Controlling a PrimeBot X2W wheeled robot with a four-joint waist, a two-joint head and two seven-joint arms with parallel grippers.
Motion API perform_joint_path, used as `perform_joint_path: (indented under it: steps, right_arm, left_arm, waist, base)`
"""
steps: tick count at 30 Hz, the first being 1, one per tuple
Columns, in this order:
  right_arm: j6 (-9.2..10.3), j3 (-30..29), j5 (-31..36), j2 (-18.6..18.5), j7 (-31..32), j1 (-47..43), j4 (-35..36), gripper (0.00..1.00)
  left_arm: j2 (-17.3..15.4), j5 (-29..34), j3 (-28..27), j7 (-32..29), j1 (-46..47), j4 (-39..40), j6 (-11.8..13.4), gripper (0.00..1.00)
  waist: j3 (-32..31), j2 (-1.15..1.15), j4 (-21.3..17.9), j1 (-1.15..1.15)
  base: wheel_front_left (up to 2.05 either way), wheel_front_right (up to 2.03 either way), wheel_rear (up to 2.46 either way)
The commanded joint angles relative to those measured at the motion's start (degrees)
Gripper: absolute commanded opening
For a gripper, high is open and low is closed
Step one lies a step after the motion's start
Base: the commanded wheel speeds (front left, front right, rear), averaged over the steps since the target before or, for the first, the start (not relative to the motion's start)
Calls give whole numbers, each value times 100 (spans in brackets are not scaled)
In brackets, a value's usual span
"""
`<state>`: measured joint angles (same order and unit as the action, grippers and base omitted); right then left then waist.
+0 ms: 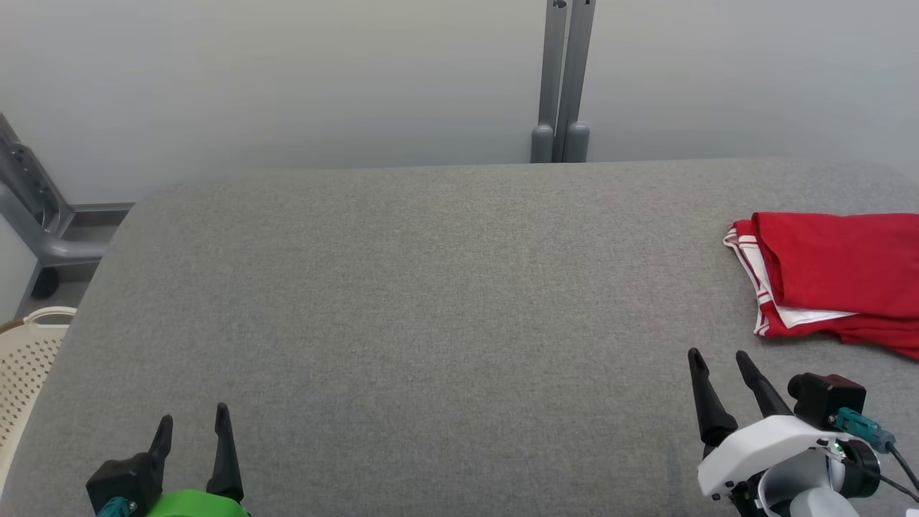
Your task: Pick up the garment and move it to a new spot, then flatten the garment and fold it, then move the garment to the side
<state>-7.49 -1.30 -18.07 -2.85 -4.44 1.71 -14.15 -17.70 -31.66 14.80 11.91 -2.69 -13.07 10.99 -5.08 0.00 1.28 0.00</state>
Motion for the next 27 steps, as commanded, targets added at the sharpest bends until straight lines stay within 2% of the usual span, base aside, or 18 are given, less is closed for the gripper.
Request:
perform_joint_path:
  steps: [1, 27]
  right_arm:
    - [2, 14, -27, -12, -4, -63, -21, 100]
    - [2, 128, -38, -11, -38, -11, -87, 100]
  left_arm:
    - [-41, 1, 6, 27, -72, 9, -45, 100]
    - [-57, -48, 115, 40, 71, -32, -40, 100]
  waist:
    - [5, 0, 8, 0]
    - [78, 0, 56, 0]
  base:
    - [0, 0, 0]
    - [0, 0, 0]
